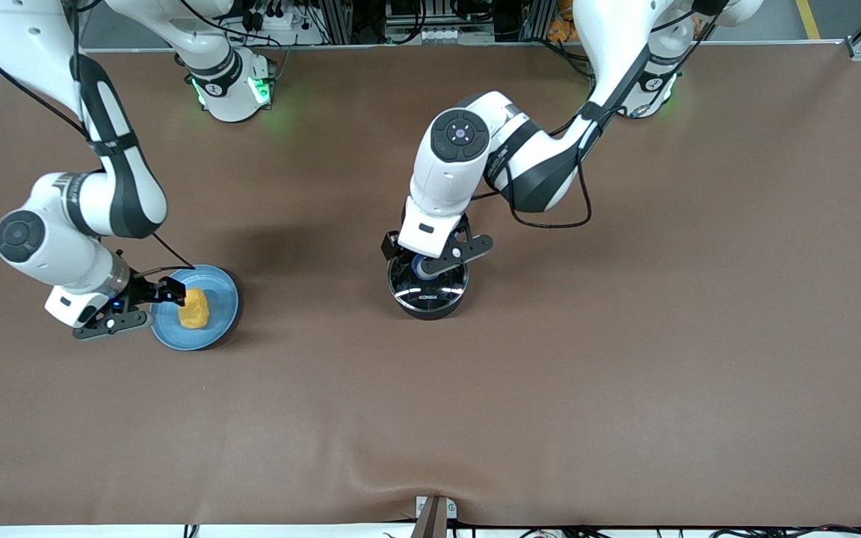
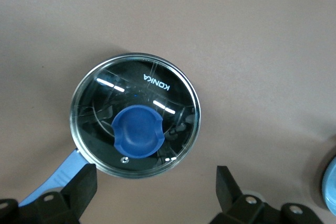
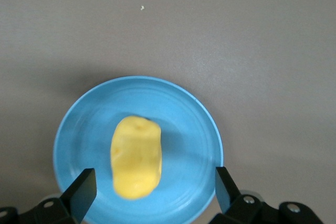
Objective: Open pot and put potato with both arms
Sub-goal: 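Grasp the lid knob with the left gripper while the right gripper grasps the potato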
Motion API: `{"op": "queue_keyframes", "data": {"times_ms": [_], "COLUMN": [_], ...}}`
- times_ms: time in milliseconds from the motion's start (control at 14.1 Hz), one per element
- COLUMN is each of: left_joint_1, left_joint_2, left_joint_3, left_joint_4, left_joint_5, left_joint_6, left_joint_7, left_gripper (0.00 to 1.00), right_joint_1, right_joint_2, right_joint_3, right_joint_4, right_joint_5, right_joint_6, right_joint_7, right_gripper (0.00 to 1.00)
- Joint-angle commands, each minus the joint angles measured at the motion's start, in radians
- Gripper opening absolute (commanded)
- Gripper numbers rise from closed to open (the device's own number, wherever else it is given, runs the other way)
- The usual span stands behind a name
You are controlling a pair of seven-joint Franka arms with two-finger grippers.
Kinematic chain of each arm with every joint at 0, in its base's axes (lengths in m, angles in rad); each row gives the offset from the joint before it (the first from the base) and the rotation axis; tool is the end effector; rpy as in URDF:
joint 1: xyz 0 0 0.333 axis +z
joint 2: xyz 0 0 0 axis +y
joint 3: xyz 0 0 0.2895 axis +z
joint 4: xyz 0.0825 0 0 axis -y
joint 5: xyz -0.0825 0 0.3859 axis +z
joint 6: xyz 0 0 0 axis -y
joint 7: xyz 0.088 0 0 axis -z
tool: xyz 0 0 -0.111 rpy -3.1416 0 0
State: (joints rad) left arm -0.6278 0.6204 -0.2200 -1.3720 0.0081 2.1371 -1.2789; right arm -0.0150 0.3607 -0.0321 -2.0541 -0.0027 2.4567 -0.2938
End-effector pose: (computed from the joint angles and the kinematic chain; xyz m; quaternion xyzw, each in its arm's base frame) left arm 0.5023 -0.5218 0.3489 0.9670 0.2352 -0.0124 0.0975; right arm 0.5894 -0.0277 0.2341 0.9919 0.1252 0.0196 0.0100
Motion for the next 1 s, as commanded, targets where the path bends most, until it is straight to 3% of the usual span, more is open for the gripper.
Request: {"op": "queue_keyframes", "data": {"times_ms": [0, 284, 711, 782, 853, 924], "left_joint_1": [-0.055, -0.078, -0.087, -0.099, -0.099, -0.102], "left_joint_2": [0.064, 0.085, 0.099, 0.095, 0.094, 0.101], "left_joint_3": [0.057, 0.097, 0.114, 0.114, 0.114, 0.114], "left_joint_4": [0.034, 0.017, 0.021, 0.021, 0.022, 0.022], "left_joint_5": [0.013, 0.043, 0.043, 0.041, 0.041, 0.043], "left_joint_6": [0.053, 0.047, 0.046, 0.044, 0.041, 0.041], "left_joint_7": [-0.141, -0.203, -0.215, -0.215, -0.214, -0.214], "left_gripper": [1.0, 1.0, 1.0, 1.0, 1.0, 1.0], "right_joint_1": [-0.011, 0.0, -0.003, -0.002, -0.003, -0.003], "right_joint_2": [0.02, 0.055, 0.103, 0.103, 0.103, 0.101], "right_joint_3": [0.015, 0.017, 0.015, 0.015, 0.015, 0.017], "right_joint_4": [-0.047, -0.06, -0.06, -0.06, -0.06, -0.06], "right_joint_5": [0.016, 0.072, 0.073, 0.073, 0.073, 0.073], "right_joint_6": [0.08, 0.088, 0.146, 0.146, 0.145, 0.145], "right_joint_7": [-0.021, -0.022, -0.024, -0.024, -0.022, -0.024], "right_gripper": [1.0, 1.0, 1.0, 0.87, 0.6, 0.4]}}
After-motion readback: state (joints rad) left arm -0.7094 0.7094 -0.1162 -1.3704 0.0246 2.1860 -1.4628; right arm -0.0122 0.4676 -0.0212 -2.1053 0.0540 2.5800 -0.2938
